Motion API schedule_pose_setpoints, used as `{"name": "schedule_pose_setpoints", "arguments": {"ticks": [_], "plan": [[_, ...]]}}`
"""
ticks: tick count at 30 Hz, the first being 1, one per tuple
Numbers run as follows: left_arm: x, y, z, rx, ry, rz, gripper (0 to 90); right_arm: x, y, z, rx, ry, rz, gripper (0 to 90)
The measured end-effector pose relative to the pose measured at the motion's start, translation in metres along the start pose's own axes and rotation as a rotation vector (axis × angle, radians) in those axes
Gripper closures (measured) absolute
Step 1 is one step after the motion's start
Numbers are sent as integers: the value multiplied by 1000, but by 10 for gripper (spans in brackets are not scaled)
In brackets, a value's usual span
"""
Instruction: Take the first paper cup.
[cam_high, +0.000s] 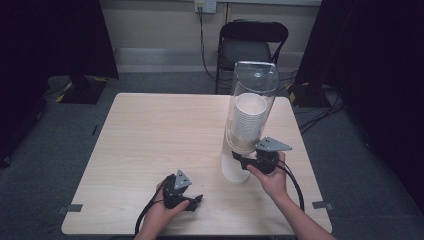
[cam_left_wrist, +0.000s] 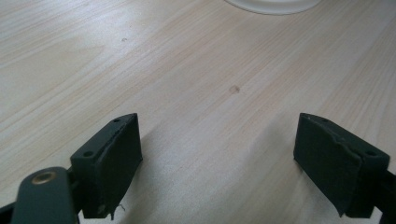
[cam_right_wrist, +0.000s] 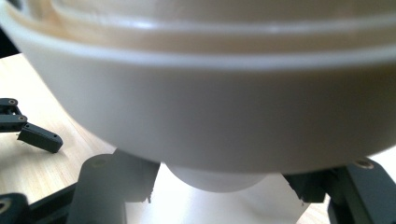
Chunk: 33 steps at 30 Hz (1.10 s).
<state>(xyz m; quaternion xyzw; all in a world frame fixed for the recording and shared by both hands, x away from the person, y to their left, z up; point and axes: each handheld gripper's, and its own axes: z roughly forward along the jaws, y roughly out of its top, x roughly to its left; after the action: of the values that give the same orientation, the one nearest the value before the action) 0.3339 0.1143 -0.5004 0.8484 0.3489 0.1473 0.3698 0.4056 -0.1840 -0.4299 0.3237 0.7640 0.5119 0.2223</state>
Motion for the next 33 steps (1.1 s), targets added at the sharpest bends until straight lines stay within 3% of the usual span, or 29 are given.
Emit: {"name": "schedule_pose_setpoints", "arguments": {"ticks": [26,28,29,30,31,33], "plan": [[0,0,0,0,1,1,147,1,-3,2,26,-9,-14,381],[0,0,0,0,1,0,147,1,-5,3,59,-6,-13,384],[0,0,0,0,1,0,147,1,-18,8,132,-3,-1,383],[0,0,0,0,0,0,148,0,-38,13,250,-17,-9,383],[0,0,0,-1,1,0,148,0,-58,12,243,-17,21,382],[0,0,0,-3,-1,0,148,3,-67,8,220,-19,41,381]]}}
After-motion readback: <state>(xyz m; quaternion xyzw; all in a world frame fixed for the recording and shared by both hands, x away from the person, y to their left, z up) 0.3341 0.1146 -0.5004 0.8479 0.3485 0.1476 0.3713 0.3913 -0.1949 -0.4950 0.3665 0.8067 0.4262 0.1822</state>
